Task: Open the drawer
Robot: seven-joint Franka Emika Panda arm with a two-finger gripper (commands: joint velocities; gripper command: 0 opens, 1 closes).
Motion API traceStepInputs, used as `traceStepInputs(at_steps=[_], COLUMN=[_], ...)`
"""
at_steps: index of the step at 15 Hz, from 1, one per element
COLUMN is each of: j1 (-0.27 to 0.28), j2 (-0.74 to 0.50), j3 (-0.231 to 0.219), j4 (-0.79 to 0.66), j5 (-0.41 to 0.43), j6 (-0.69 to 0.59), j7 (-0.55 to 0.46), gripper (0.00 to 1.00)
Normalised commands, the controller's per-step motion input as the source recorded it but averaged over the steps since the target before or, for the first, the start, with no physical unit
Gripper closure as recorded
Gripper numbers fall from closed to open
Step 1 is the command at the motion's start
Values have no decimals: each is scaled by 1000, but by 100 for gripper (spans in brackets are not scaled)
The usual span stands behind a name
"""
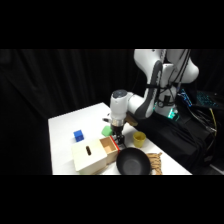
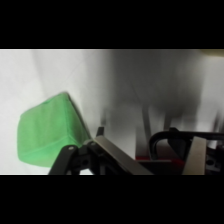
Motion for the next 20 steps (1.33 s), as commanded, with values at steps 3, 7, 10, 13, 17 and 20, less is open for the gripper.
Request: traceStepInputs(at_steps=[3,7,10,13,17,20], j1=[66,-68,-181,-177,-170,-155], j2=[-296,-348,-466,-520,-496,-388], j3=[-78,66,184,165,163,163], j4=[-202,-112,-121,-164,-155,-82], j5=[-154,-66,18,-5,-21,7], j6=[-62,-206,-288,-323,-339,-299], j7=[78,-50,-158,-162,-161,-171], gripper=[0,0,0,0,0,0])
